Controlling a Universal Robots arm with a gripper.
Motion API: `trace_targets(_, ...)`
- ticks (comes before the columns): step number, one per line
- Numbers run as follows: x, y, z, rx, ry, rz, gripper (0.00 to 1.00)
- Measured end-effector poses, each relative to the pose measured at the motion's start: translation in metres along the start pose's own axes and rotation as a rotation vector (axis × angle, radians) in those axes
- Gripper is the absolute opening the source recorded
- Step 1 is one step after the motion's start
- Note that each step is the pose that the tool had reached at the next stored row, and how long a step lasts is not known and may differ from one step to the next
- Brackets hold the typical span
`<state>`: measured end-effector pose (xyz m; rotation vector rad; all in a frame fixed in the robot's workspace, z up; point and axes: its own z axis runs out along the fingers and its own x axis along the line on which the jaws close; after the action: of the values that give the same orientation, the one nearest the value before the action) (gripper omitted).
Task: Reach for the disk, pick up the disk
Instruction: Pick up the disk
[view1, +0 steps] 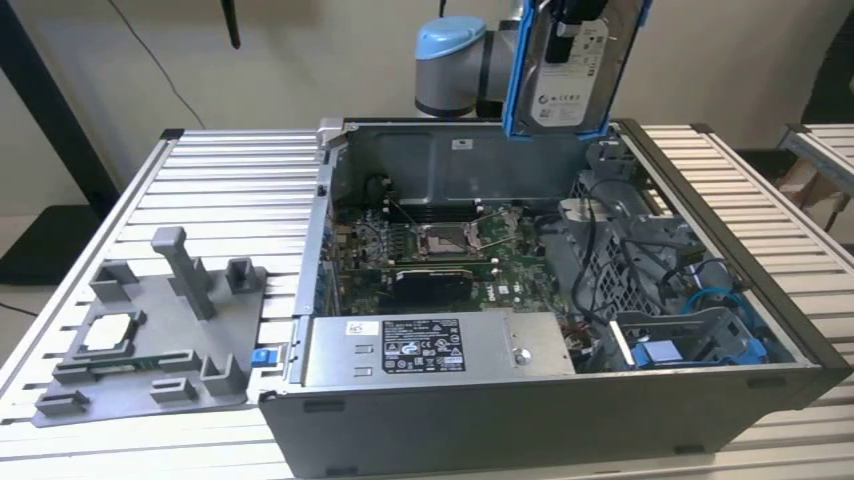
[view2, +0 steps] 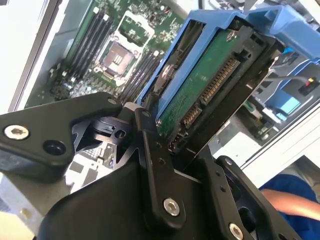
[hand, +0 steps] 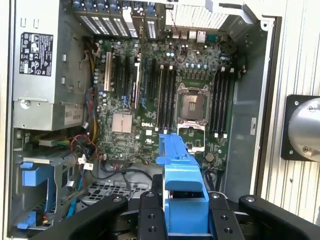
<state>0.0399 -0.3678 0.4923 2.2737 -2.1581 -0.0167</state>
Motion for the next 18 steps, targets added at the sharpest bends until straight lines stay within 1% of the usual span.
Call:
trace_targets(3, 0.0076, -0.0028, 0.0004, 0.0000, -0.0001, 0.000, 0.00)
trace_targets(9, 0.0236, -0.0032, 0.0014, 0.0000, -0.0001, 0.000, 0.00)
trace_targets(15, 0.0309, -0.0033, 0.0025, 0.0000, 0.0000, 0.000, 0.00)
trace_targets(18, 0.0322, -0.0040, 0.0027, -0.0001, 0.0011, 0.000, 0.00)
